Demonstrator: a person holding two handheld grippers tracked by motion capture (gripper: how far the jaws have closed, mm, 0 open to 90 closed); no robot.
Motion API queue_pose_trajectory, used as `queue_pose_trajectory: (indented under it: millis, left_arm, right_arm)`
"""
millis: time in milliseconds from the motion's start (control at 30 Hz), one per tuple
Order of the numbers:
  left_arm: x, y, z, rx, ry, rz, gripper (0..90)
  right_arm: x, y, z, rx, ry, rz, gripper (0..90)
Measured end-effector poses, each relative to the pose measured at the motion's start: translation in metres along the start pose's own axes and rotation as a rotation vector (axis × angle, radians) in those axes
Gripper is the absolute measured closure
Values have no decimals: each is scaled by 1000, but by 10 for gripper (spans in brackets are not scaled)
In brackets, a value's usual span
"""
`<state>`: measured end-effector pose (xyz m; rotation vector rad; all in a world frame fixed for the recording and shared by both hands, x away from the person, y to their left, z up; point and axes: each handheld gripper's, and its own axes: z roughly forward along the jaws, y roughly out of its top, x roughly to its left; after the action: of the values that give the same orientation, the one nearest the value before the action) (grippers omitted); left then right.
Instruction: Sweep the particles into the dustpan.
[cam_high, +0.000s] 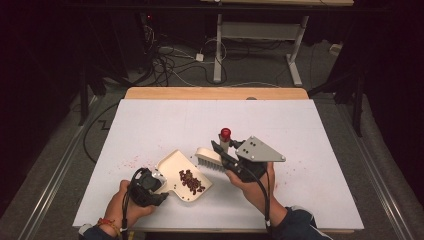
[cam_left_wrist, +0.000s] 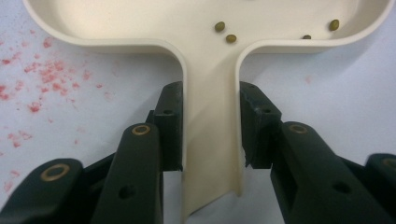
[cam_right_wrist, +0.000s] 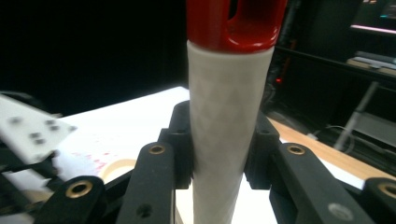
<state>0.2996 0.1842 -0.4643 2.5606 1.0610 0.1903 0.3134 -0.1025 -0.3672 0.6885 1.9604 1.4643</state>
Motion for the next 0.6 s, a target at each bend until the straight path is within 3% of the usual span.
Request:
queue_pose_trajectory:
  millis: [233,467,600]
  left_arm:
    - [1,-1,-1,4,1,-1,636]
    - [5,-2,-1,4,-15,-10,636]
    - [9,-3,-1,3,-25,-15,636]
  right_arm:
    - [-8,1,35,14,-51,-36,694]
    - [-10,-7,71,48,-66,-53,694]
    - [-4,-12,76,59,-15,-22,694]
